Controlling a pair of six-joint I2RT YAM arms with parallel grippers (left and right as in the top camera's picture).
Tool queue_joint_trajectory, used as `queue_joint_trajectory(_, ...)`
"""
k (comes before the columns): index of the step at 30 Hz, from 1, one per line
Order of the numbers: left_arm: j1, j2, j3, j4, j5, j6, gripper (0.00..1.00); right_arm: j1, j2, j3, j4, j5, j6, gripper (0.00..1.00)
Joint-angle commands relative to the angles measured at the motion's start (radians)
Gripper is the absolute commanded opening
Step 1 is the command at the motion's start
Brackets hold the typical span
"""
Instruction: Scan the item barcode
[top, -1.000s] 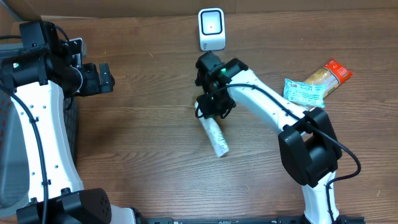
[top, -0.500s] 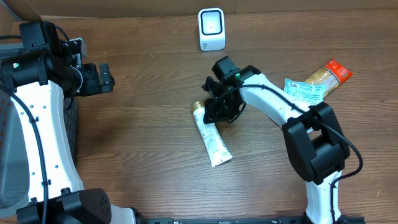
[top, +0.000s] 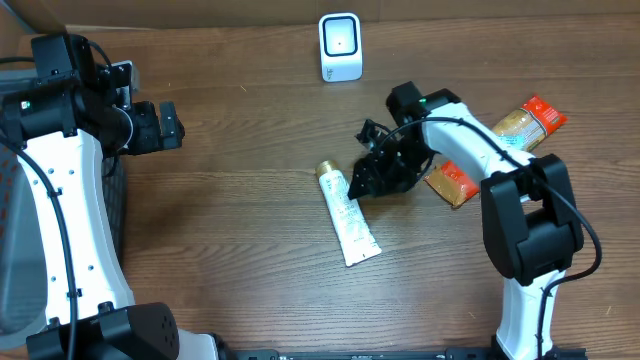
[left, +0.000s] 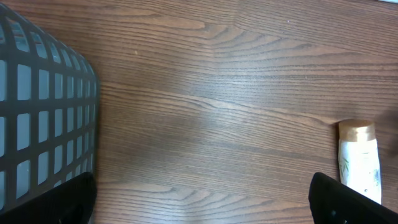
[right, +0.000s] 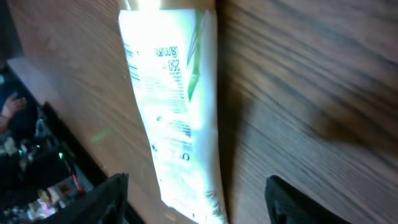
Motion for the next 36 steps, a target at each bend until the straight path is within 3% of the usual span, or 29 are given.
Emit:
queue_joint_trajectory(1, -0.002, -0.003, 0.013, 0.004, 0.001, 0.015, 1.0, -0.011, -0.036, -0.018, 0.012, -0.062, -0.075, 0.77)
queue_joint_trajectory(5, -0.002, -0.003, 0.013, 0.004, 0.001, 0.015, 1.0, -0.002, -0.036, -0.093, 0.087, -0.118, -0.055, 0.79)
queue_joint_trajectory(13, -0.002, -0.003, 0.013, 0.004, 0.001, 0.015, 1.0, 0.026, -0.036, -0.279, 0.346, -0.188, 0.189, 0.78)
queue_joint_trajectory(18, -0.002, -0.003, 0.013, 0.004, 0.001, 0.015, 0.99, 0.061, -0.036, -0.286, 0.379, -0.188, 0.287, 0.77)
queue_joint_trajectory(22, -0.002, -0.003, 0.013, 0.004, 0.001, 0.015, 1.0, 0.1, -0.035, -0.286, 0.399, -0.114, 0.41, 0.6)
queue_joint_trajectory(24, -0.002, -0.003, 0.013, 0.004, 0.001, 0.015, 1.0, 0.114, -0.035, -0.286, 0.409, -0.07, 0.472, 0.45)
queue_joint_trajectory(26, -0.002, -0.003, 0.013, 0.004, 0.001, 0.015, 1.0, 0.115, -0.035, -0.286, 0.42, -0.069, 0.484, 0.22)
queue_joint_trajectory(28, -0.002, -0.003, 0.013, 0.004, 0.001, 0.015, 1.0, 0.115, -0.035, -0.286, 0.425, -0.071, 0.485, 0.06)
queue_joint_trajectory(36, -0.002, -0.003, 0.013, 0.004, 0.001, 0.015, 1.0, 0.113, -0.059, -0.279, 0.457, -0.071, 0.472, 0.04)
